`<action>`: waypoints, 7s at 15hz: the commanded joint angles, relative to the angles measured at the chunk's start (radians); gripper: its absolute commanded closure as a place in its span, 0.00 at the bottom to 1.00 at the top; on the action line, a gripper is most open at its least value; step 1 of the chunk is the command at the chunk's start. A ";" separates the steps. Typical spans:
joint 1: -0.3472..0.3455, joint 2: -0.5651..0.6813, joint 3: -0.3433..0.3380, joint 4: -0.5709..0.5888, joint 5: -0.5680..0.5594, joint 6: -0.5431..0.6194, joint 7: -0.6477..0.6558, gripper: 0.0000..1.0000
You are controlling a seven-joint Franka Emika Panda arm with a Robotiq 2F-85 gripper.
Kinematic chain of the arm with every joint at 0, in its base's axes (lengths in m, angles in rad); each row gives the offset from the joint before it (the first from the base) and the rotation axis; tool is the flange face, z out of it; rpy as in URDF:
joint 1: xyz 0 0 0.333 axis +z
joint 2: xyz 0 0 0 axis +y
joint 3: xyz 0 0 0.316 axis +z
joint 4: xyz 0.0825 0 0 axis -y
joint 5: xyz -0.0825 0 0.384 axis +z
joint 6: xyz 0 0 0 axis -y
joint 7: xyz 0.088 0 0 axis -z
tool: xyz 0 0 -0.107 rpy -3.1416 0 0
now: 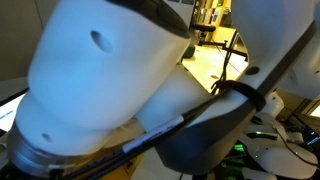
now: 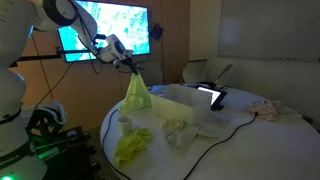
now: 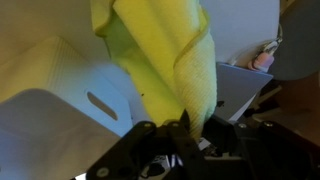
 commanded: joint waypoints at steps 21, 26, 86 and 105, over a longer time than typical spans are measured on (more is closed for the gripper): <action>-0.202 -0.320 0.023 -0.047 -0.273 -0.176 0.207 0.97; -0.282 -0.355 0.082 -0.033 -0.344 -0.214 0.273 0.97; -0.411 -0.288 0.295 -0.763 -0.424 -0.104 0.078 0.00; -0.200 0.064 0.241 -0.430 -0.496 0.095 0.042 0.00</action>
